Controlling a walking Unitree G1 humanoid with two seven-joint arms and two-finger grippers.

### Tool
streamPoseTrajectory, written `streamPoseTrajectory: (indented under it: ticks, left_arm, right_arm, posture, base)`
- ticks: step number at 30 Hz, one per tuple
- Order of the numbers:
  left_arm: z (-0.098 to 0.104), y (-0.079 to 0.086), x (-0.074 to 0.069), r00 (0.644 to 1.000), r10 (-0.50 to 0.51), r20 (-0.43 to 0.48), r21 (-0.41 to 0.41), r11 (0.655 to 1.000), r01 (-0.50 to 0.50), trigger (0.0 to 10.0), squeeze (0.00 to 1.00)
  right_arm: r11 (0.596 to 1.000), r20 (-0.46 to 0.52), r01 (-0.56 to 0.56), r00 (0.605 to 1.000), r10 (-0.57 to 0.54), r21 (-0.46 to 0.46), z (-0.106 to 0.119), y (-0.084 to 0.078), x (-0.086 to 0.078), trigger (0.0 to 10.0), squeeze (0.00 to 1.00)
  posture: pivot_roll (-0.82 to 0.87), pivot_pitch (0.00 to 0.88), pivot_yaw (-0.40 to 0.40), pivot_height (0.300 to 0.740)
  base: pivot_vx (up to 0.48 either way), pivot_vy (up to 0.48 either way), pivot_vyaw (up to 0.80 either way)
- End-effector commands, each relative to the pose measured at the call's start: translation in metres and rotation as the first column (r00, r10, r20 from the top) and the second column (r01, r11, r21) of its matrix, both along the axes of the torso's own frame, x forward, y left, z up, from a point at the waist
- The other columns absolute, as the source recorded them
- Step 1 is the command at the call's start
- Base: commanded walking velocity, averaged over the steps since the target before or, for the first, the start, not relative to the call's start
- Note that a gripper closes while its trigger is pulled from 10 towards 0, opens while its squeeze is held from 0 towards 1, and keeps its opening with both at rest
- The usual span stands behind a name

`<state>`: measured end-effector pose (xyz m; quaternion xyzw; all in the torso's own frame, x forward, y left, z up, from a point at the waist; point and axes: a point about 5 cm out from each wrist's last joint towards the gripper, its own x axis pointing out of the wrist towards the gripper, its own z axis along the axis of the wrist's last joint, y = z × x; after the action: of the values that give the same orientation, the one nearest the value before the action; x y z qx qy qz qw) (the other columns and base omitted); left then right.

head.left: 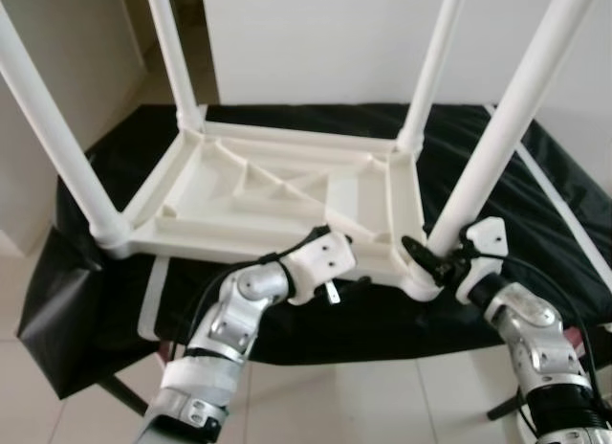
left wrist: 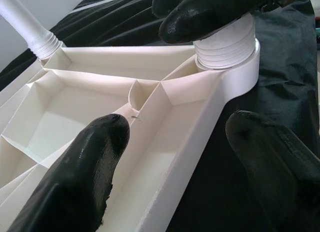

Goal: Building children table

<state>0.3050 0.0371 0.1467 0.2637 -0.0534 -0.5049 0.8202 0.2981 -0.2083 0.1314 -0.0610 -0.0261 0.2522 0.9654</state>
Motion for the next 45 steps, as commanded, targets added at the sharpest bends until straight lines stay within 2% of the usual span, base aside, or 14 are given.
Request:
streamPoseTrajectory:
  ticks: [1, 4, 7, 11, 16, 18, 19, 21, 22, 26, 29, 31, 34, 45]
  left_arm:
    - [0.004, 0.004, 0.009, 0.975, 0.209, 0.079, -0.088, 0.975, -0.202, 10.0, 0.00]
    - [0.004, 0.001, 0.008, 0.975, 0.207, 0.079, -0.094, 0.975, -0.199, 10.0, 0.00]
    - [0.004, -0.001, 0.008, 0.976, 0.205, 0.078, -0.099, 0.975, -0.197, 10.0, 0.00]
    - [0.003, 0.000, 0.008, 0.975, 0.210, 0.079, -0.100, 0.974, -0.202, 10.0, 0.00]
    - [0.003, 0.002, 0.008, 0.973, 0.219, 0.076, -0.102, 0.972, -0.211, 10.0, 0.00]
    - [0.002, 0.003, 0.006, 0.972, 0.223, 0.073, -0.102, 0.971, -0.215, 10.0, 0.00]
    - [0.002, 0.003, 0.006, 0.972, 0.223, 0.073, -0.102, 0.971, -0.215, 10.0, 0.00]
    - [0.001, 0.005, 0.005, 0.972, 0.224, 0.070, -0.099, 0.971, -0.217, 10.0, 0.00]
    - [0.001, 0.005, 0.005, 0.972, 0.224, 0.070, -0.099, 0.971, -0.217, 10.0, 0.00]
    - [0.001, 0.007, 0.005, 0.972, 0.226, 0.066, -0.097, 0.971, -0.219, 10.0, 0.00]
    - [0.000, 0.007, 0.005, 0.972, 0.226, 0.066, -0.097, 0.971, -0.219, 10.0, 0.00]
    - [0.002, 0.006, 0.004, 0.971, 0.230, 0.062, -0.107, 0.969, -0.222, 10.0, 0.00]
    - [0.002, 0.005, 0.003, 0.971, 0.231, 0.059, -0.115, 0.968, -0.223, 10.0, 0.00]
    - [0.004, 0.003, 0.003, 0.972, 0.227, 0.062, -0.120, 0.969, -0.218, 10.0, 0.00]
  right_arm:
    - [1.000, -0.056, 0.010, 0.998, -0.010, -0.007, -0.012, 0.002, -0.003, 10.0, 0.00]
    - [0.999, -0.051, 0.046, 0.998, -0.045, 0.027, -0.012, 0.005, -0.004, 10.0, 0.00]
    - [0.989, -0.061, 0.146, 0.988, -0.144, 0.028, -0.015, 0.005, -0.002, 10.0, 0.00]
    - [0.941, -0.106, 0.338, 0.936, -0.337, -0.011, -0.024, 0.000, 0.002, 10.0, 0.00]
    - [0.906, -0.130, 0.422, 0.900, -0.417, 0.016, -0.026, 0.000, 0.001, 10.0, 0.00]
    - [0.866, -0.163, 0.498, 0.860, -0.484, 0.051, -0.028, 0.006, -0.001, 10.0, 0.00]
    - [0.866, -0.163, 0.498, 0.860, -0.484, 0.051, -0.028, 0.006, -0.001, 10.0, 0.00]
    - [0.807, -0.191, 0.585, 0.803, -0.564, 0.077, -0.030, 0.014, -0.005, 10.0, 0.00]
    - [0.807, -0.191, 0.585, 0.803, -0.564, 0.077, -0.030, 0.014, -0.005, 10.0, 0.00]
    - [0.681, -0.196, 0.728, 0.682, -0.705, 0.080, -0.032, 0.023, -0.011, 10.0, 0.00]
    - [0.662, -0.200, 0.745, 0.663, -0.722, 0.078, -0.032, 0.025, -0.012, 10.0, 0.00]
    - [0.607, -0.233, 0.790, 0.609, -0.758, 0.089, -0.036, 0.033, -0.014, 10.0, 0.00]
    - [0.594, -0.223, 0.797, 0.601, -0.767, 0.104, -0.033, 0.039, -0.014, 10.0, 0.00]
    - [0.591, -0.178, 0.799, 0.600, -0.780, 0.109, -0.026, 0.035, -0.018, 10.0, 0.00]
  posture:
    - [-0.08, 0.000, -0.030, 0.740]
    - [-0.08, 0.000, -0.034, 0.740]
    - [-0.08, 0.000, -0.036, 0.740]
    - [-0.08, 0.000, -0.041, 0.740]
    - [-0.07, 0.000, -0.041, 0.740]
    - [-0.07, 0.000, -0.039, 0.740]
    - [-0.07, 0.000, -0.039, 0.740]
    - [-0.06, 0.000, -0.035, 0.740]
    - [-0.06, 0.000, -0.035, 0.740]
    - [-0.06, 0.000, -0.036, 0.740]
    - [-0.06, 0.000, -0.036, 0.740]
    - [-0.04, 0.000, -0.041, 0.740]
    - [-0.05, 0.000, -0.041, 0.740]
    - [-0.05, 0.000, -0.045, 0.740]
  base:
    - [0.000, 0.000, 0.00]
    - [0.000, 0.000, 0.00]
    - [0.000, 0.000, 0.00]
    - [0.000, 0.000, 0.00]
    - [0.000, 0.000, 0.00]
    - [0.000, 0.000, 0.00]
    - [0.000, 0.000, 0.00]
    - [0.000, 0.000, 0.00]
    - [0.000, 0.000, 0.00]
    - [0.000, 0.000, 0.00]
    - [0.000, 0.000, 0.00]
    - [0.000, 0.000, 0.00]
    - [0.000, 0.000, 0.00]
    - [0.000, 0.000, 0.00]
